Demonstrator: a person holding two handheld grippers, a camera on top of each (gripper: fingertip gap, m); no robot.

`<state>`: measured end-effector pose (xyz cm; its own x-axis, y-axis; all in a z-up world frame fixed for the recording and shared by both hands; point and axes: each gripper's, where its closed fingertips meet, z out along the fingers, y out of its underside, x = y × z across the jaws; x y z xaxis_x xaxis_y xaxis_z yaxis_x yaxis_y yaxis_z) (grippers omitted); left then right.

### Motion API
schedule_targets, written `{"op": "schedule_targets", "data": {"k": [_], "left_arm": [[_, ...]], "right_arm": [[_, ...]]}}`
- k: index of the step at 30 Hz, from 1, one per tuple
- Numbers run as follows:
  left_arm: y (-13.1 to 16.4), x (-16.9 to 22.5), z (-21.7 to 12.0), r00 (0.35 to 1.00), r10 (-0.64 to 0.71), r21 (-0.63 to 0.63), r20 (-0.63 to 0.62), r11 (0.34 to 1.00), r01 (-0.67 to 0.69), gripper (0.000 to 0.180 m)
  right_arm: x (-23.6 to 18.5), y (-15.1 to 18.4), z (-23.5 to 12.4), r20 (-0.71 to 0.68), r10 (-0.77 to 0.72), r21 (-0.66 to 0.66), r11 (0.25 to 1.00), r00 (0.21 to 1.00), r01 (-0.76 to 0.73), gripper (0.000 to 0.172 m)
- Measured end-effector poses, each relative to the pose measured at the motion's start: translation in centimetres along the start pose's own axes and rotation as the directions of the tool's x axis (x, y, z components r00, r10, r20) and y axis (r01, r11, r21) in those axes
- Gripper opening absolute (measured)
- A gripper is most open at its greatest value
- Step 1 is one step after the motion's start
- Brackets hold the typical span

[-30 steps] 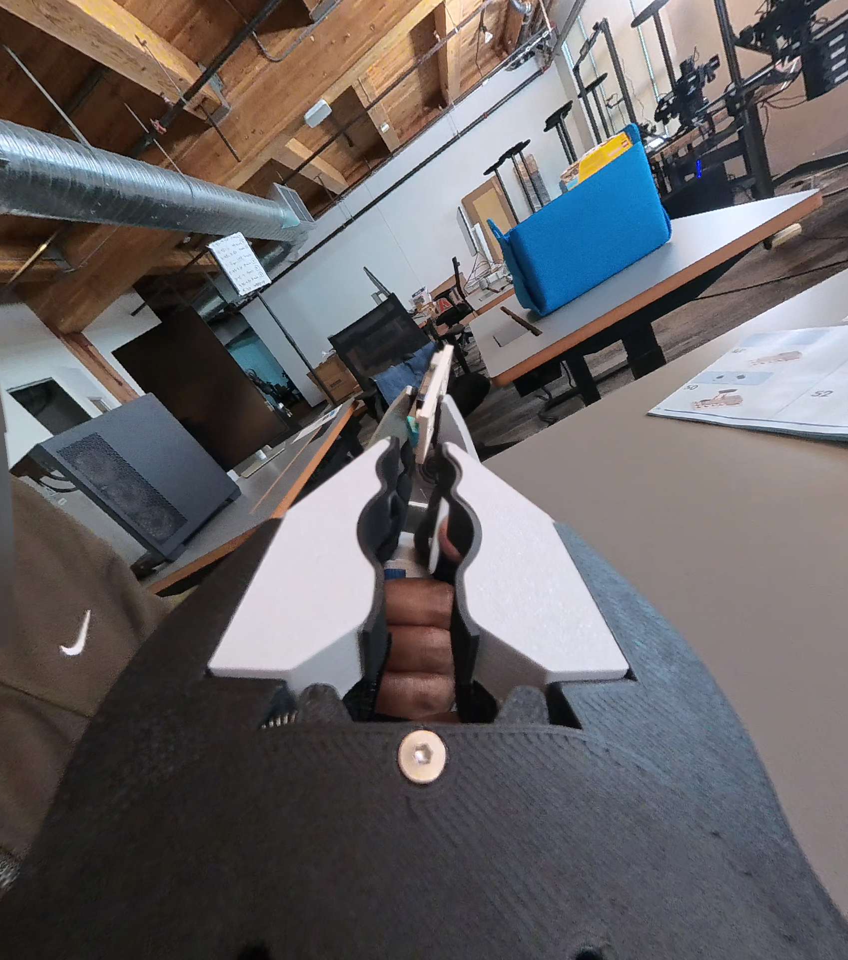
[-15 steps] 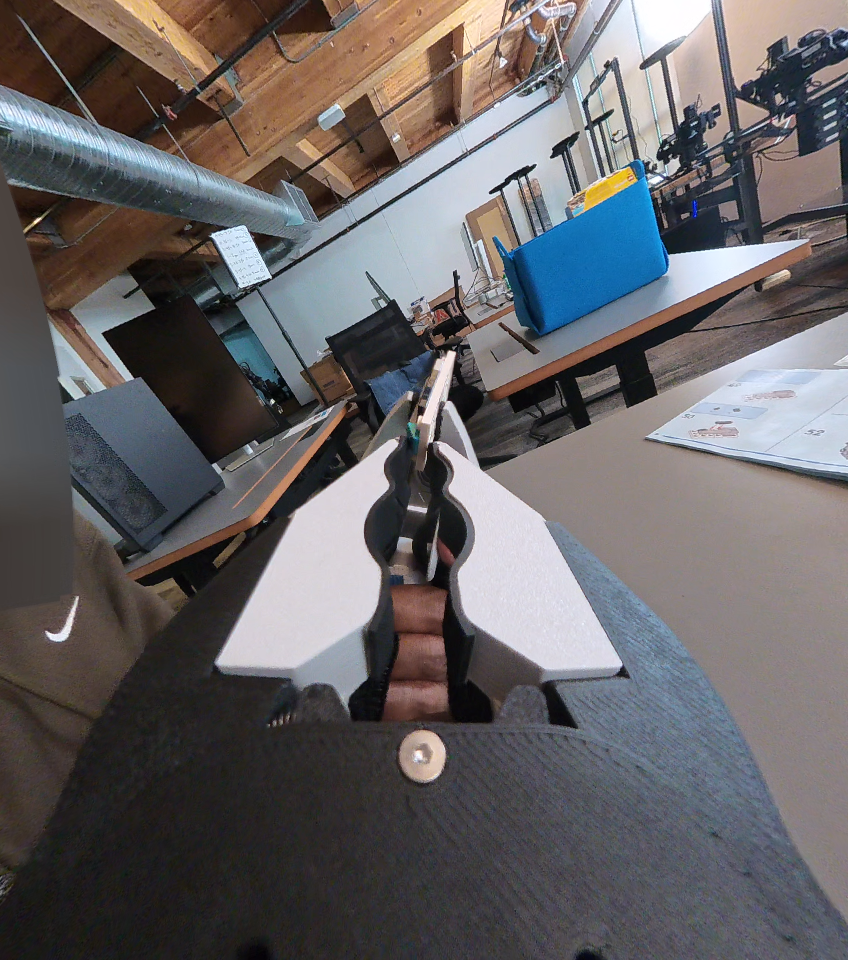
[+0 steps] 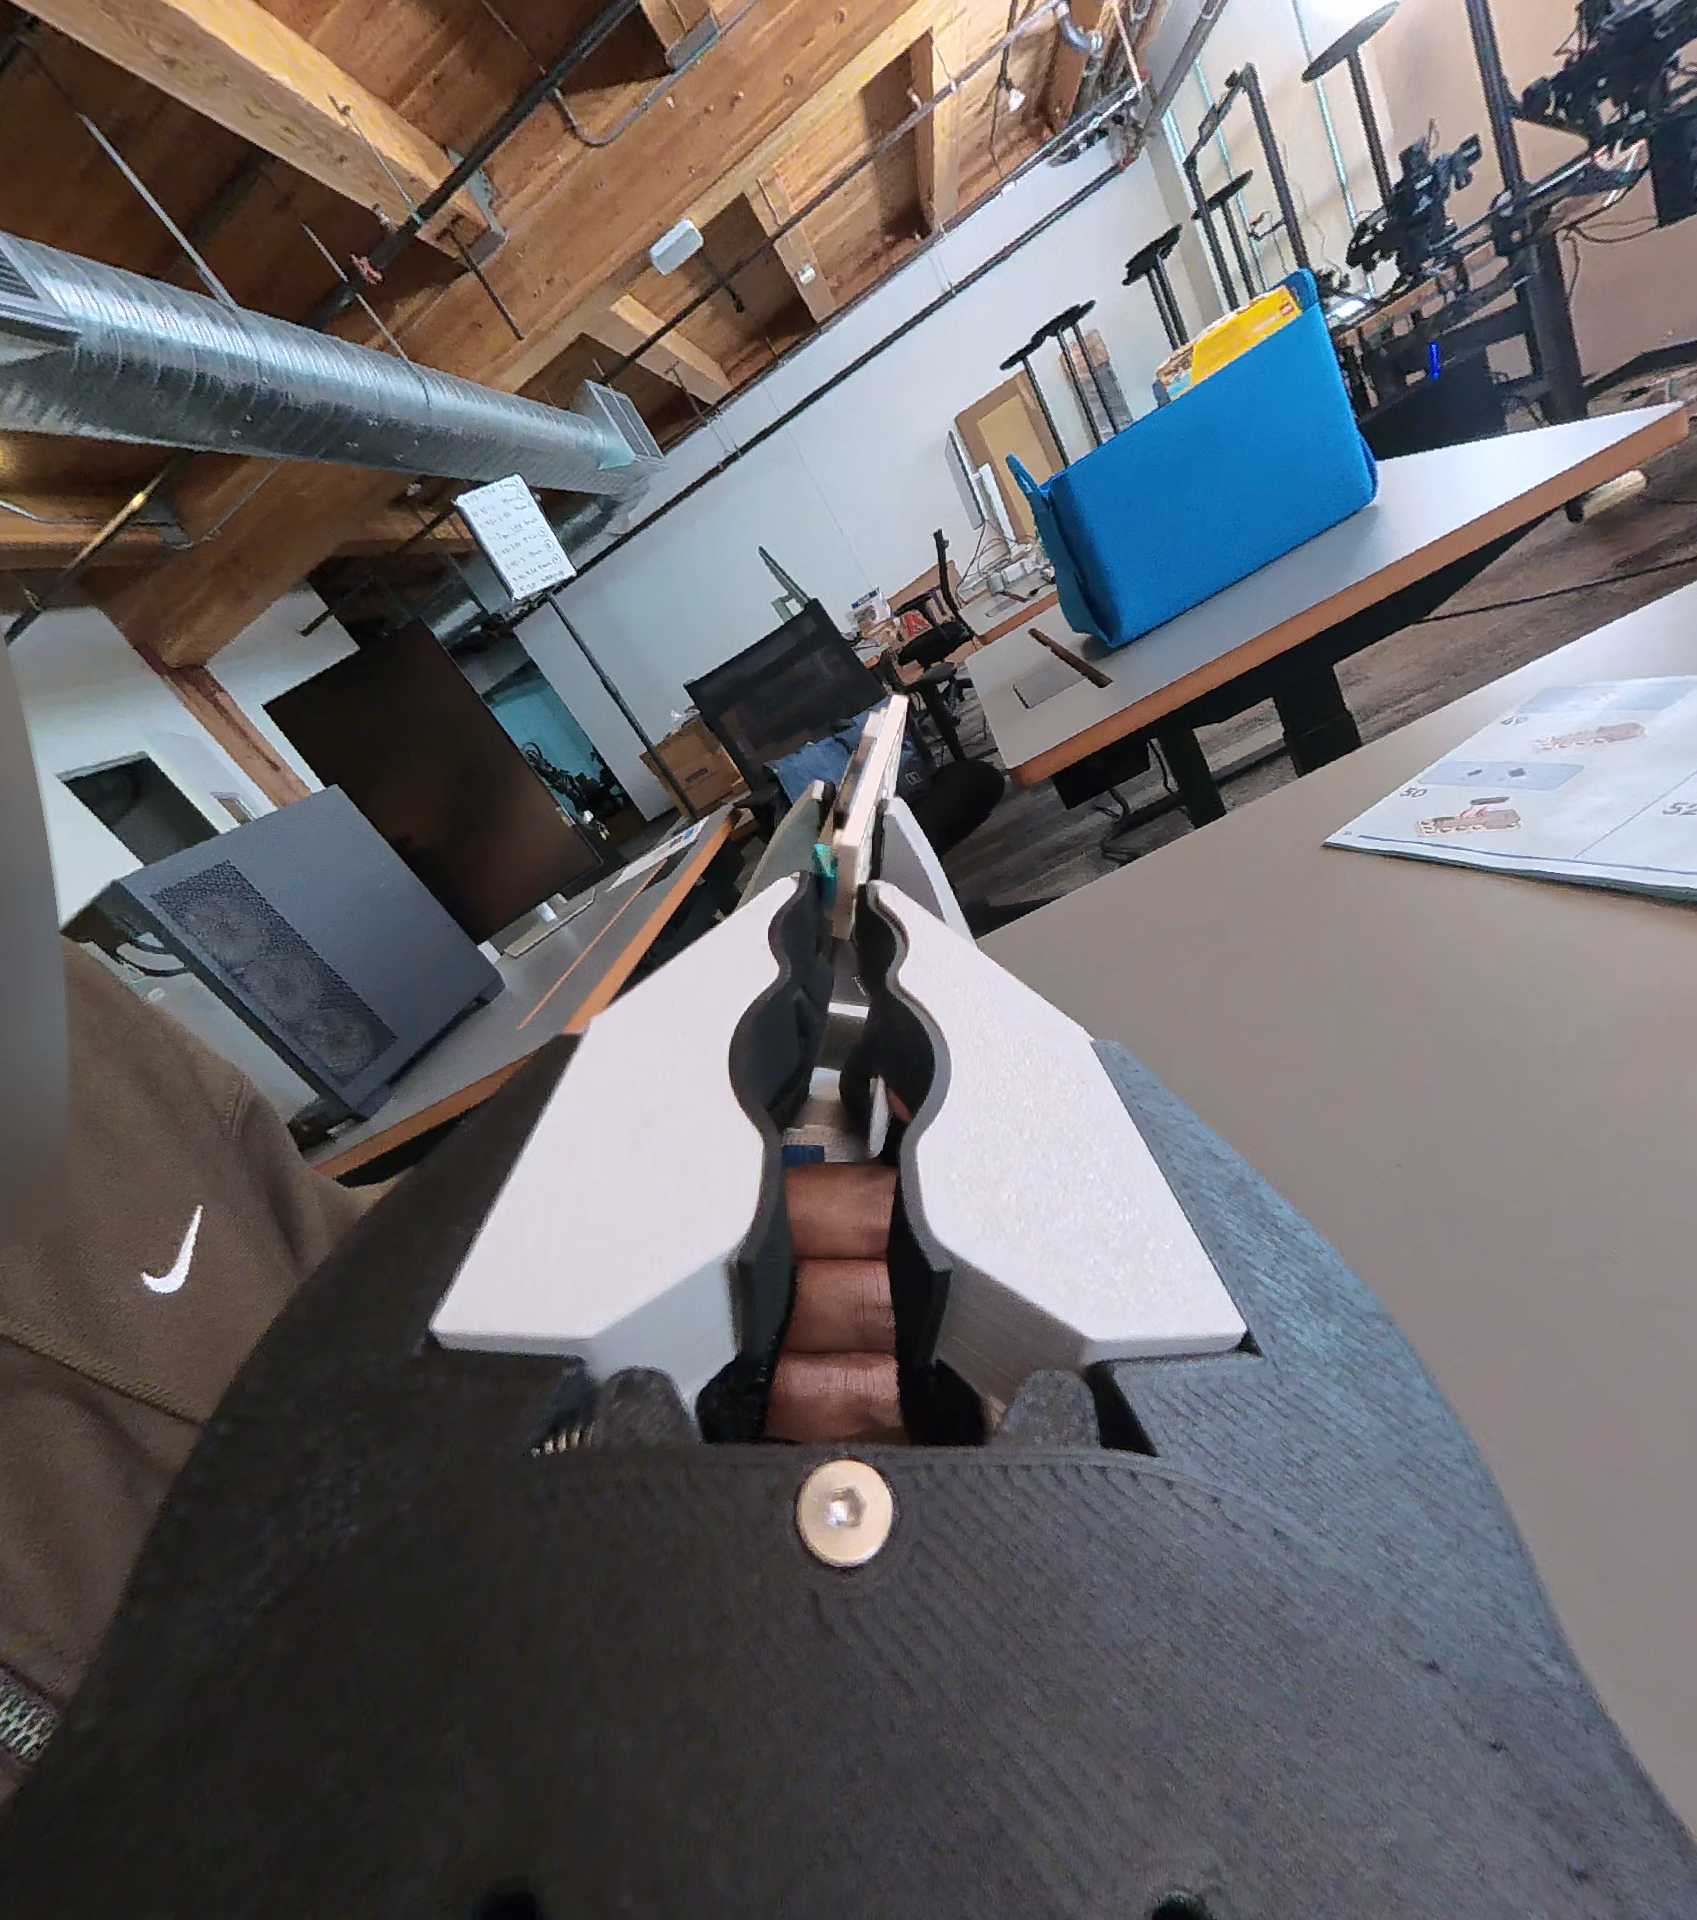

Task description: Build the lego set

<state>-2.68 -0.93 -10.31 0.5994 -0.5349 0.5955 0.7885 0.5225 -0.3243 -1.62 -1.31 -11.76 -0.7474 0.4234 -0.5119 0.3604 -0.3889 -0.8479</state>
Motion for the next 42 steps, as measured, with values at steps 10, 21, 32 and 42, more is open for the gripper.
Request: {"op": "schedule_targets", "data": {"k": [10,21,32,42], "left_arm": [[-1.2,-0.8,-0.8,0.998,0.016,0.043,0.061,0.999,-0.019,0.010],[-1.4,-0.9,-1.0,0.997,0.015,0.047,0.070,0.999,-0.019,0.010],[-1.0,-1.7,-0.8,0.993,0.013,0.022,0.118,1.000,-0.015,0.010],[1.2,-2.6,0.5,0.976,0.117,-0.115,0.183,0.989,-0.097,0.010]], "right_arm": [[2.3,0.4,-1.5,-0.095,-0.121,-0.090,0.990,0.988,0.113,0.039],[5.2,-0.5,-4.7,-0.213,-0.254,-0.163,0.961,0.943,0.222,0.051],[7.2,-1.0,-8.2,-0.301,-0.369,-0.236,0.922,0.879,0.307,0.058],[6.7,-1.2,-10.5,-0.276,-0.439,-0.207,0.896,0.855,0.393,0.051]]}}
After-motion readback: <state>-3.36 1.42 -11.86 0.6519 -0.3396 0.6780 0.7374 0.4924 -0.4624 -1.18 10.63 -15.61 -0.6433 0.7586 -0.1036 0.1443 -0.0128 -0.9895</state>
